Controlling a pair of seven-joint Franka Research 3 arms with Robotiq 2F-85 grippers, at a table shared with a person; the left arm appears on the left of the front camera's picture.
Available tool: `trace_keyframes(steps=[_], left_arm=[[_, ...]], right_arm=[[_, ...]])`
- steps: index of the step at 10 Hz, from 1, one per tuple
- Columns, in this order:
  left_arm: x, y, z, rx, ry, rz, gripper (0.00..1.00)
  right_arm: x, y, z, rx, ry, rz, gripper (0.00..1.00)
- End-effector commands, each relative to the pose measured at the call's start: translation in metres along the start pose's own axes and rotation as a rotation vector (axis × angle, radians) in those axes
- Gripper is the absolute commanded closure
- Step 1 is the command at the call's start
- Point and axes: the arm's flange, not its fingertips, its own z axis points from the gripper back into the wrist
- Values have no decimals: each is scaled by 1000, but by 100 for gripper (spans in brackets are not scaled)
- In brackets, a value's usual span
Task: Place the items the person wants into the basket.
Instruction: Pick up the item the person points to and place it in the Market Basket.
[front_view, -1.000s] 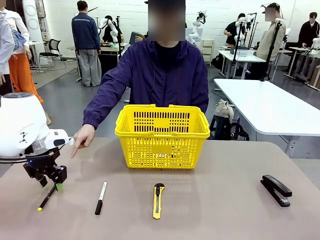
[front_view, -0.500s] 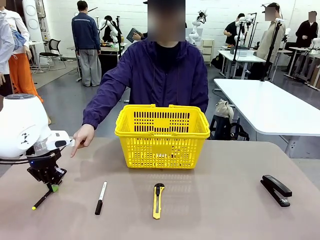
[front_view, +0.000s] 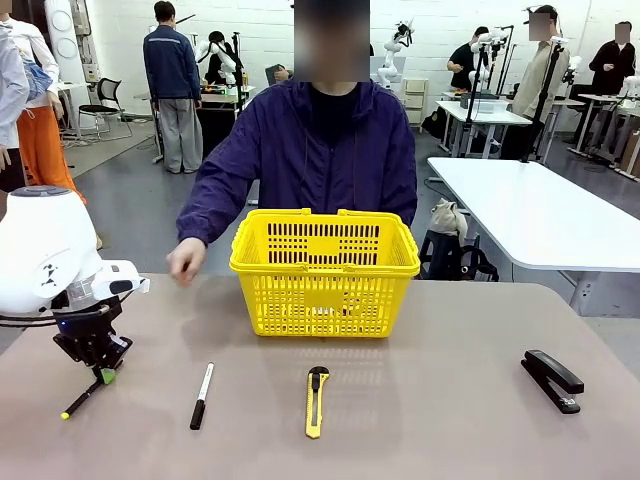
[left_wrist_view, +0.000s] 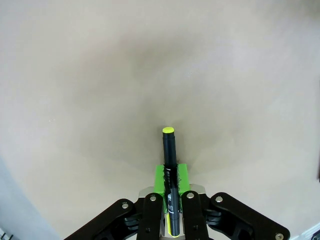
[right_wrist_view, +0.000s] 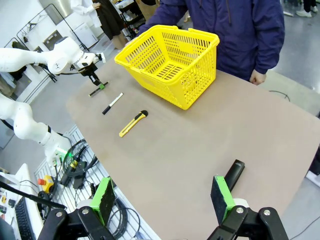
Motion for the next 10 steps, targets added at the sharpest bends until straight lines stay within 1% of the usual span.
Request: trace_keyframes(steps=[1,2,3,4,5,6,7,9,10], left_arm=[[-15,-4,77,23,-58,-17,100],[-20,-5,111,22,-113,-5,100],[-24,-8,146,38,-136,-5,100],[-27,-11,181,11,-145,8,100],[-33,-16,206,17,-166,6,100],[-37,-20,225,22,-167,2,100],[-41,-22,238,26,-173,8,100],[-45,-24,245,34,-156,22,100],[-50,-20,241,60,-250,107,100]], right_arm=[[0,0,0,7,-6,-4,0],[0,0,0,7,-6,-4,0],[0,0,0,7,-6,-4,0],[0,0,0,7,-6,-4,0],[0,0,0,7,-6,-4,0],[0,0,0,7,-6,-4,0],[0,0,0,7,-6,-4,0],[0,0,0,7,-6,-4,0],[0,0,0,7,-6,-4,0]])
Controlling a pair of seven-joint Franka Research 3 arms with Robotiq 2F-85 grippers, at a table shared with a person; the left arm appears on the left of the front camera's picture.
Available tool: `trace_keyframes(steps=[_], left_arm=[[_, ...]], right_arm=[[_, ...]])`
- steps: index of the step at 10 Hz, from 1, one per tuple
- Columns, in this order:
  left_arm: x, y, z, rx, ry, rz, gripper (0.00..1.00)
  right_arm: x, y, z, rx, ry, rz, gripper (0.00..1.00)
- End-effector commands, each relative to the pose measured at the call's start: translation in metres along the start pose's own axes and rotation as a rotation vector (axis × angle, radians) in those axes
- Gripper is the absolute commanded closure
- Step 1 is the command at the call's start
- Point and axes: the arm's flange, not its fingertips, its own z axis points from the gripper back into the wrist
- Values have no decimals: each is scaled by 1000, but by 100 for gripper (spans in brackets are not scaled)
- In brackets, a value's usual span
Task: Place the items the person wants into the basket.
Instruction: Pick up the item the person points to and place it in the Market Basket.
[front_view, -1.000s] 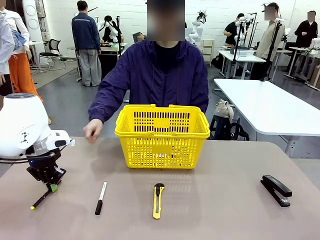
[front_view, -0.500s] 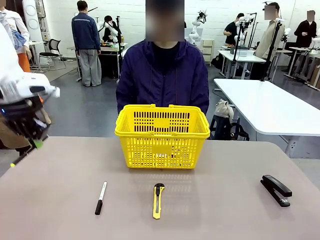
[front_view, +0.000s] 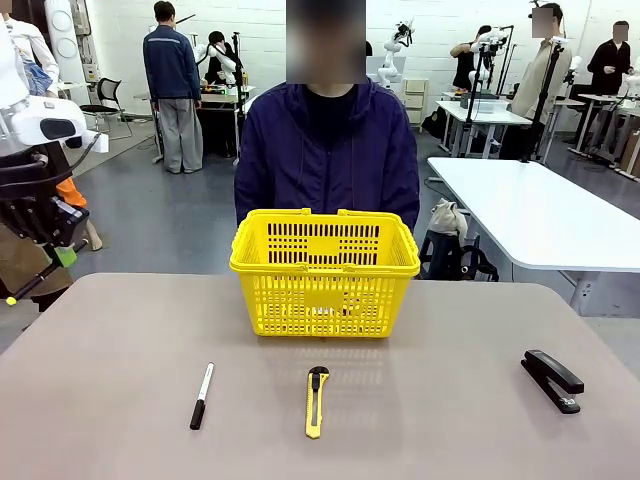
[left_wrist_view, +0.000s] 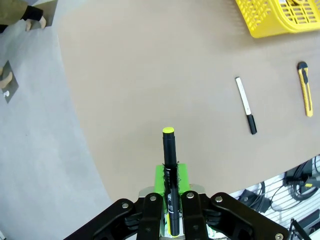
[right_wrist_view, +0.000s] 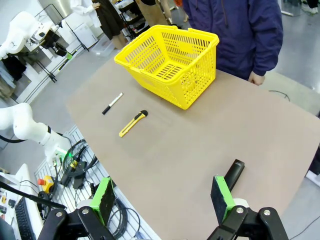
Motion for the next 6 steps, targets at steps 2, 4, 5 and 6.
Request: trace_keyframes(steps=[2,4,5,6], left_arm=[[0,-1,1,-3,16,-33,100],[0,-1,1,-3,16,-33,100],[0,-1,1,-3,16,-33,100],[0,-1,1,-3,16,-33,100]], right_arm=[[1,0,0,8,-6,-3,0],[1,0,0,8,-6,-3,0],[1,0,0,8,-6,-3,0],[1,0,0,8,-6,-3,0]])
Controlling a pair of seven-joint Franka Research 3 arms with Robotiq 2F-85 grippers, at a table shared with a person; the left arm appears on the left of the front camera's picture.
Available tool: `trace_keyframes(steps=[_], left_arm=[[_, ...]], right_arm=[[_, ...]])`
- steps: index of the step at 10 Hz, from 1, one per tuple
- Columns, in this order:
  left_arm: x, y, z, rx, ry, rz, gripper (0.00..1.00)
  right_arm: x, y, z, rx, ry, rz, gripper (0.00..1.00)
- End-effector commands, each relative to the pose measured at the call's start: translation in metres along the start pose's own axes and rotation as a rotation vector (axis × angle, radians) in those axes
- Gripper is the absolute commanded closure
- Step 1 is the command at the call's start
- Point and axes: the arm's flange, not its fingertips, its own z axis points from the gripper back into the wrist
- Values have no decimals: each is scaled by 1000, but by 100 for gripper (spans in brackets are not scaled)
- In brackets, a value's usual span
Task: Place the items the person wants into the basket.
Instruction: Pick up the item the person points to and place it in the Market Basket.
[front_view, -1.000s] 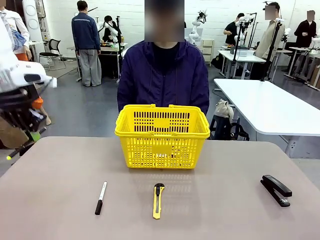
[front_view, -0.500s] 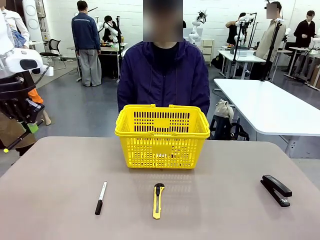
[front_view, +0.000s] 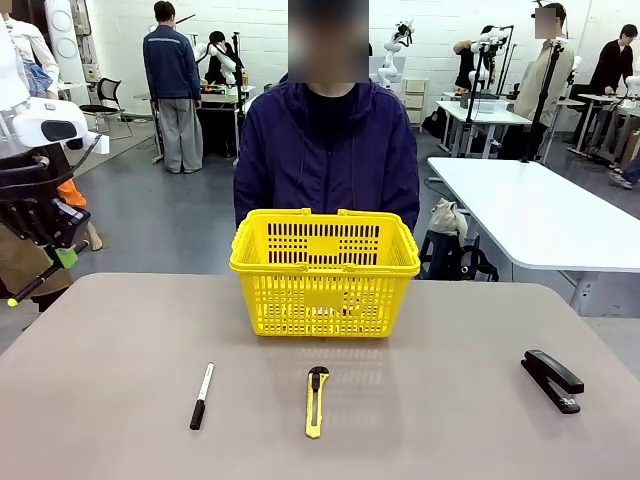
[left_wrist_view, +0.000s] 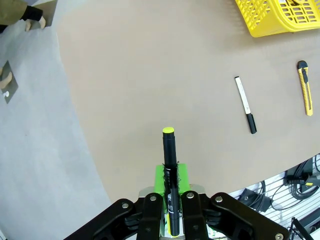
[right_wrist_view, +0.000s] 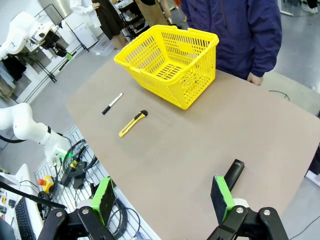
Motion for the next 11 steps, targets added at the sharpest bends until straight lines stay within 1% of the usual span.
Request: trace_keyframes(steps=[1,2,4,5,7,8,9,10,11], left_arm=[[0,0,0,0,0,0,89],[25,-34,7,55,-5,-154,89],[87,-95,25,138,43,-319,89],[121,-127,34,150,85,-434,89],[170,-190,40,183,109,-567,89],[189,-216,39,177,89,-659,89],[206,-239,31,142,64,-757,89],[217,-255,16,108,53,-816,89],[226,-266,-4,82,37,-849,89]], right_arm=[[1,0,0,9,-6,-2,0],[1,0,0,9,-6,-2,0],[1,0,0,9,-6,-2,0],[1,0,0,9,-6,-2,0],[1,0,0,9,-6,-2,0],[1,0,0,9,-6,-2,0],[1,0,0,9,-6,-2,0],[1,0,0,9,-6,-2,0],[1,0,0,9,-6,-2,0]])
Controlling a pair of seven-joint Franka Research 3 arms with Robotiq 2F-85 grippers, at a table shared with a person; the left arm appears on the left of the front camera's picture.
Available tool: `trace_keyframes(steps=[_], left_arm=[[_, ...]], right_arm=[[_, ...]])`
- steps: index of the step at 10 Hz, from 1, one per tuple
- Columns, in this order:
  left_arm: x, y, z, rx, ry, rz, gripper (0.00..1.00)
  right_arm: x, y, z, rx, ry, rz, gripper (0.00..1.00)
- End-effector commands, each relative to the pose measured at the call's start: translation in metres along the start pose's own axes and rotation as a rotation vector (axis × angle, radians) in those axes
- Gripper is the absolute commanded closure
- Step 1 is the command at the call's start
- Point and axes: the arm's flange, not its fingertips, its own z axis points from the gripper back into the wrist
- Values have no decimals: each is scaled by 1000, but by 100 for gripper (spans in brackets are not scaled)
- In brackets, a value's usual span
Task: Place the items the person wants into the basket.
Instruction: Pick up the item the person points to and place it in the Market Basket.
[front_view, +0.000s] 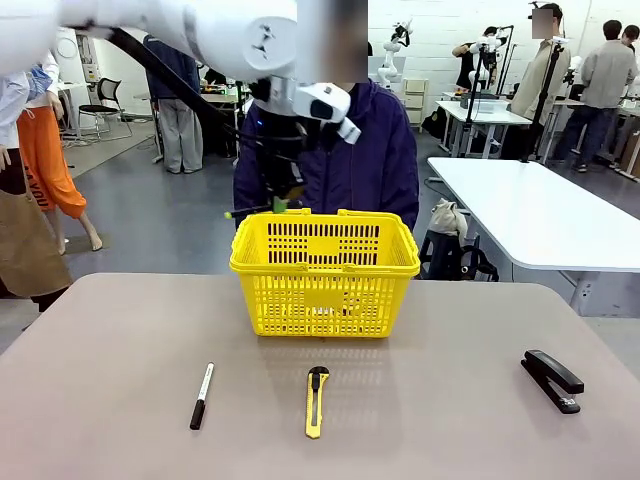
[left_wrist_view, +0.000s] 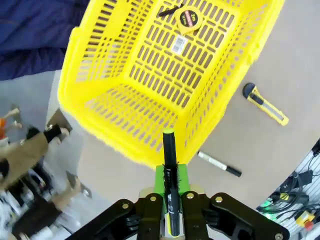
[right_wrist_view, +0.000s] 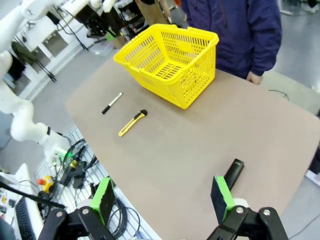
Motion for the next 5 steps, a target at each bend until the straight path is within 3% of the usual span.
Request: trace_keyframes(steps=[1,5], left_arm=[[24,12,-26,-35,-52,-72,89],[35,29,-65,-137,-219,-112,89]], right_arm=[[1,-1,0,11,-9,-2,0],[1,-1,0,11,-9,-2,0]])
